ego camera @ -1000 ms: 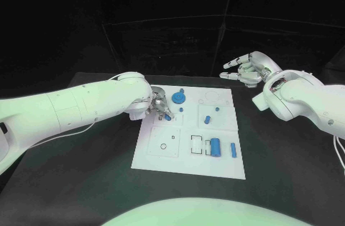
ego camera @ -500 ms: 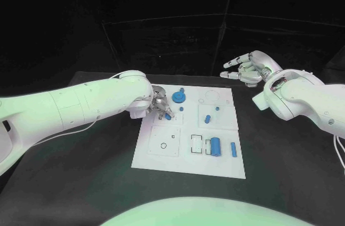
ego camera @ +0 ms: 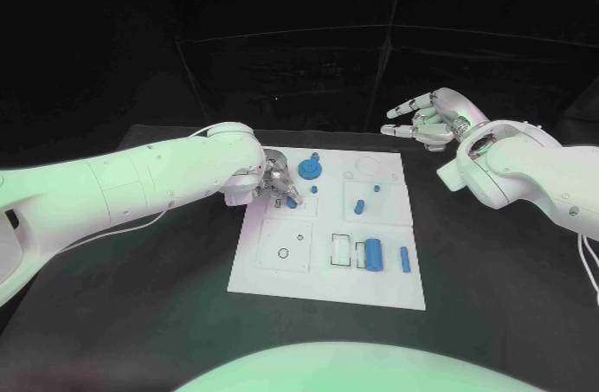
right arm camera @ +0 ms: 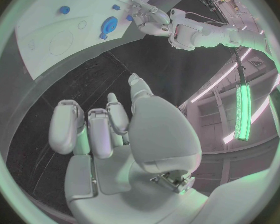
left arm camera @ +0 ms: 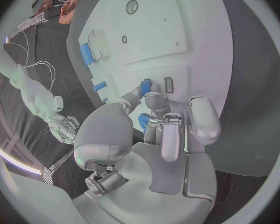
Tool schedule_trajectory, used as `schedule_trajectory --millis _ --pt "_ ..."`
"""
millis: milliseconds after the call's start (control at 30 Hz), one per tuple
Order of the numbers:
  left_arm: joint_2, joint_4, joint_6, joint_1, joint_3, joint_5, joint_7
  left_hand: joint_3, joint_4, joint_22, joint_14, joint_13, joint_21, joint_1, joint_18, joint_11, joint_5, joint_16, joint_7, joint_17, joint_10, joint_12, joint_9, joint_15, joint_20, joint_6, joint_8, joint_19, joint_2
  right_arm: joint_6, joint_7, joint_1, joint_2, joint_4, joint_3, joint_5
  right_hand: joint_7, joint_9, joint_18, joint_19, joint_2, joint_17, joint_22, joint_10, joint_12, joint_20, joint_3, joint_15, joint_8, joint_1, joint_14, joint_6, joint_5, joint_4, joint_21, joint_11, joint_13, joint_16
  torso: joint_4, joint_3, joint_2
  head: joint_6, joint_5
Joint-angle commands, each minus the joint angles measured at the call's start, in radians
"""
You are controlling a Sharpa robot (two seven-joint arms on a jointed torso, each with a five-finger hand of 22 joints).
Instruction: Assemble the parts on the task board
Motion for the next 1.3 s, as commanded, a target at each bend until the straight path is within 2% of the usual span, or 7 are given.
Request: schedule_trajectory --millis 33,400,700,1300 --pt "0.002 -0.003 0.013 0.0 -0.001 -0.014 -0.005 -0.005 0.012 0.003 0.108 0.002 0.008 -0.015 -0.02 -0.005 0.003 0.003 0.002 0.263 0.002 0.005 0.004 -0.005 0.001 0.007 0.007 0.008 0.0 0.003 0.003 0.002 0.002 0.002 0.001 0.001 -0.004 -0.002 0.019 -0.002 0.008 0.0 -0.001 -0.004 -0.004 -0.003 -0.005 -0.009 0.007 -0.001 0.046 0.002 0.004 -0.001 -0.005 -0.002 -0.002 -0.006 0.0 -0.0007 0.001 -0.001 0.0" --pt "0.008 -0.012 0.011 0.0 0.0 -0.021 -0.004 -0.024 0.043 0.023 0.108 0.013 0.021 -0.042 -0.023 -0.008 0.003 0.003 -0.003 0.263 0.01 0.019 0.019 -0.008 -0.002 0.013 0.023 0.015 0.0 0.003 0.003 0.002 0.004 0.001 0.001 0.001 -0.004 -0.002 0.019 -0.002 0.008 0.001 0.0 -0.003 -0.003 -0.003 -0.005 -0.009 0.007 -0.002 0.046 0.002 0.005 -0.001 -0.005 -0.002 -0.001 -0.006 -0.0005 -0.0003 0.001 -0.004 0.0" --pt "0.011 -0.019 0.015 0.001 0.0 -0.024 -0.003 -0.047 0.066 0.033 0.108 0.018 0.028 -0.065 -0.025 -0.011 0.003 0.003 -0.006 0.263 0.017 0.028 0.028 -0.009 -0.004 0.019 0.034 0.019 -0.009 0.004 0.002 0.002 0.004 0.001 0.001 0.001 -0.004 -0.002 0.019 -0.002 0.008 0.001 0.0 -0.003 -0.003 -0.003 -0.005 -0.009 0.007 -0.002 0.046 0.002 0.005 -0.001 -0.005 -0.002 -0.001 -0.006 0.0009 -0.0004 0.0 -0.004 -0.001" --pt "0.015 -0.028 0.012 0.001 0.0 -0.024 -0.002 -0.203 0.162 0.051 0.108 0.022 0.036 -0.127 -0.028 -0.014 0.002 0.003 -0.01 0.263 0.024 0.038 0.043 -0.012 -0.008 0.027 0.048 0.022 -0.023 0.005 0.004 0.002 0.003 0.001 0.001 0.001 -0.005 -0.001 0.019 -0.002 0.007 0.0 -0.002 -0.003 -0.004 -0.003 -0.009 -0.009 0.008 -0.006 0.046 0.003 0.005 0.002 -0.006 -0.002 -0.002 -0.007 0.0006 -0.0003 0.001 -0.004 -0.004"
